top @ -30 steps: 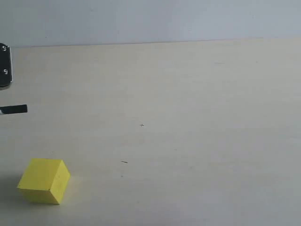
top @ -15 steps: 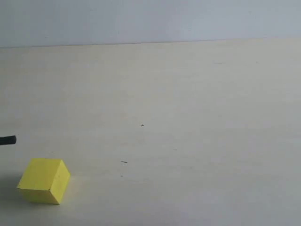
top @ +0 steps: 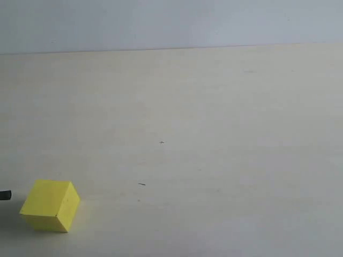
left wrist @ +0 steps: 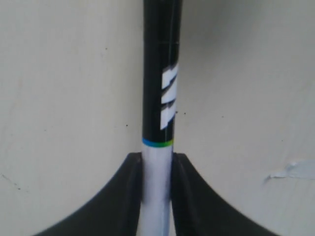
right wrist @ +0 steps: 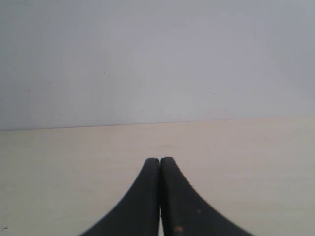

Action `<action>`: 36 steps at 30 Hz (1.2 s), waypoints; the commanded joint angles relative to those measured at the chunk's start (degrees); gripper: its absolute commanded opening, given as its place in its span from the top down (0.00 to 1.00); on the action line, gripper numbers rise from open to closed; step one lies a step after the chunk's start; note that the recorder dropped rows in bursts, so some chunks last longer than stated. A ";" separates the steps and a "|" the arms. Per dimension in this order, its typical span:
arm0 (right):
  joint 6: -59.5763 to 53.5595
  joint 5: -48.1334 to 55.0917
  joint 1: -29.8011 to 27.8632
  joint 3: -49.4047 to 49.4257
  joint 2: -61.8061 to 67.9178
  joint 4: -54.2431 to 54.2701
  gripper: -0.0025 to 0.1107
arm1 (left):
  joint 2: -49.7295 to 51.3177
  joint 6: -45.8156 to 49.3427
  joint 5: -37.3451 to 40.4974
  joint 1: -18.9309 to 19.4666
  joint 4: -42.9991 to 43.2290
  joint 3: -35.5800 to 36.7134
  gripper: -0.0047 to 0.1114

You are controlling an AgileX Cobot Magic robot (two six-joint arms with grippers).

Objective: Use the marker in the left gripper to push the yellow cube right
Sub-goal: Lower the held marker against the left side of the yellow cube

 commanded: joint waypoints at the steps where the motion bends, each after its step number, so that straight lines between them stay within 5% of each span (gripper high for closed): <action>1: -0.18 -0.27 0.05 0.26 -0.27 -0.09 0.98 | 1.66 -0.14 -0.30 -1.74 -0.24 0.30 0.96; 13: -0.18 -0.27 0.05 0.26 -0.27 -0.09 0.98 | 2.71 -6.34 -2.71 -14.98 -0.69 -1.16 0.96; 26: -0.14 -0.27 0.05 0.26 -0.27 -0.09 0.98 | 2.71 -10.95 4.52 -12.17 8.47 -1.16 0.96; 36: -0.14 -0.27 0.05 0.26 -0.27 -0.09 0.98 | 2.60 -10.47 4.16 -23.21 4.43 -1.35 0.96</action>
